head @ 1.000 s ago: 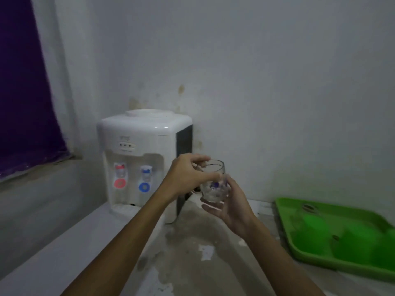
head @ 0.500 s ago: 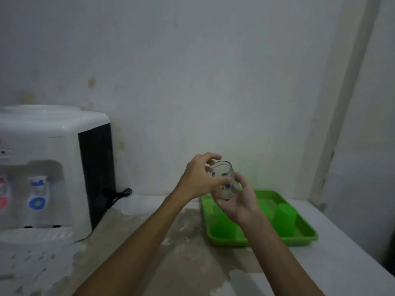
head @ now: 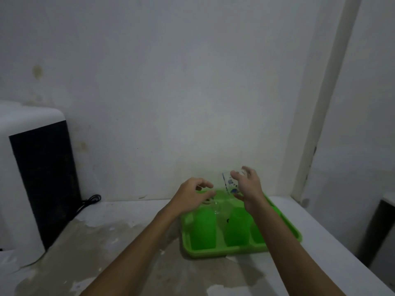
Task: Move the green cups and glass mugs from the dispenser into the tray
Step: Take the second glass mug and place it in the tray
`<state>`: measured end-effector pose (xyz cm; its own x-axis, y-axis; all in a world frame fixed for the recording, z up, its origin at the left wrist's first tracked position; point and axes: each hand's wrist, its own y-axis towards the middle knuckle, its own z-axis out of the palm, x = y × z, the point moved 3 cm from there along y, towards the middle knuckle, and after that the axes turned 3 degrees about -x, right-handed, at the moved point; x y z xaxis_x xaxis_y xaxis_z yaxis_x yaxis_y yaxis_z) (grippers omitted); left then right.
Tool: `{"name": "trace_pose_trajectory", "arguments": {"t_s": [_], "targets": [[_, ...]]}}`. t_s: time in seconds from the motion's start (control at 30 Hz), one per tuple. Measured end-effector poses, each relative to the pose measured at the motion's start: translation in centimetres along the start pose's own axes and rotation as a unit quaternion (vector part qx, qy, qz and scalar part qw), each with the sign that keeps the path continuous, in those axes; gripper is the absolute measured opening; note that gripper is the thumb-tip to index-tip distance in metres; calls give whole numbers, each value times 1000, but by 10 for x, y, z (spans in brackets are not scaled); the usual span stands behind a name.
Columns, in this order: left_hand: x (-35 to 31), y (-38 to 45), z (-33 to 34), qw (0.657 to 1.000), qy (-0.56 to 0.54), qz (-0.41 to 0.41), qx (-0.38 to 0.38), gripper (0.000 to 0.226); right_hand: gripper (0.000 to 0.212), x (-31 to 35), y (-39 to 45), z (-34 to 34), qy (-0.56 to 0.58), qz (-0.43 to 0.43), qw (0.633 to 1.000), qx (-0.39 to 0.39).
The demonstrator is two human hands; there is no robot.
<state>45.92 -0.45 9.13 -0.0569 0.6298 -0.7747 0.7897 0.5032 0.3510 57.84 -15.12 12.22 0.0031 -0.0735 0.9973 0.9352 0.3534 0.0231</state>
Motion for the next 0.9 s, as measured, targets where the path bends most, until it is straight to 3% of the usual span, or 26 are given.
{"name": "trace_pose_trajectory", "arguments": {"t_s": [0.13,0.23,0.33,0.63,0.9], "targets": [[13,15,16,999,45,2,18,24,54,-1,29,0,-205,-106,972,-29],[23,24,24,996,79,-6,34,27,53,-9,41,5,-357,-120,926,-8],[29,25,28,991,116,-16,57,30,49,-20,49,9,-436,-123,891,18],[30,29,30,986,159,-4,44,30,44,-46,60,13,-535,-97,837,64],[33,28,29,988,148,11,39,30,55,-59,67,15,-560,-69,821,83]]}}
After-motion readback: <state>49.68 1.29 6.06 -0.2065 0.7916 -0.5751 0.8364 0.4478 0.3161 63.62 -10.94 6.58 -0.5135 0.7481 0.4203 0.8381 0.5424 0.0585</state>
